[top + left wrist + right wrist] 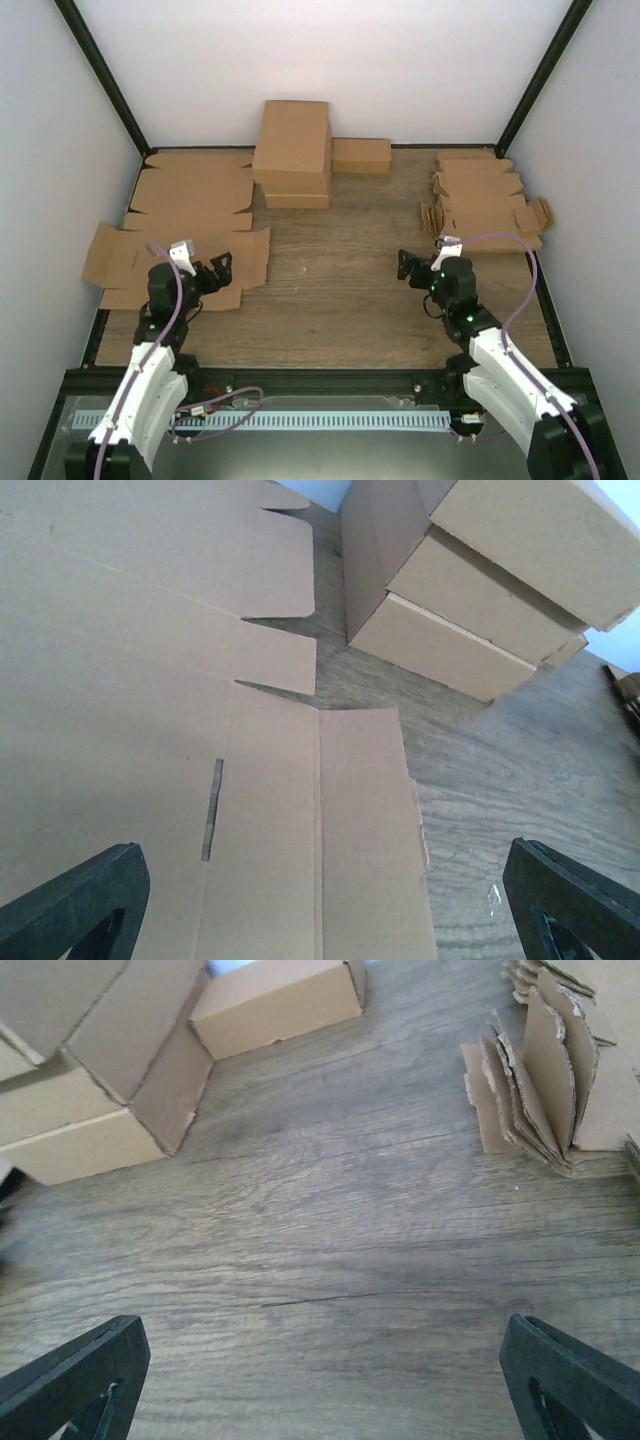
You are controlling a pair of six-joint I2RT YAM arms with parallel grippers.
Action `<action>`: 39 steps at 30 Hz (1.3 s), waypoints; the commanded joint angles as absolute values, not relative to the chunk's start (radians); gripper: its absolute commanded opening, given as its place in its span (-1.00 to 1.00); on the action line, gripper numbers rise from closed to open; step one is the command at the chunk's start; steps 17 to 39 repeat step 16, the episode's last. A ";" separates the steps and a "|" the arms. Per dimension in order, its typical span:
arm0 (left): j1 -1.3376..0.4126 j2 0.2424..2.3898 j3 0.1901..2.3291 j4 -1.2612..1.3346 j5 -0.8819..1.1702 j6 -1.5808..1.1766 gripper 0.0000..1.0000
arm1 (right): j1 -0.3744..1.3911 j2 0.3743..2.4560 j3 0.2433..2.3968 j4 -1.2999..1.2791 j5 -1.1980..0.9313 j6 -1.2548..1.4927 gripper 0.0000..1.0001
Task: Fold the paper box
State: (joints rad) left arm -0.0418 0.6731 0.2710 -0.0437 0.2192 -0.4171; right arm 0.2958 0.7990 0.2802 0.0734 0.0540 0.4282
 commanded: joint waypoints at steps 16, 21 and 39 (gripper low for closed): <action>-0.047 0.260 0.087 -0.045 0.215 -0.460 1.00 | 0.296 0.544 0.166 0.149 0.049 0.469 1.00; -0.047 0.260 0.087 -0.045 0.215 -0.460 1.00 | 0.296 0.544 0.166 0.149 0.049 0.469 1.00; -0.047 0.260 0.087 -0.045 0.215 -0.460 1.00 | 0.296 0.544 0.166 0.149 0.049 0.469 1.00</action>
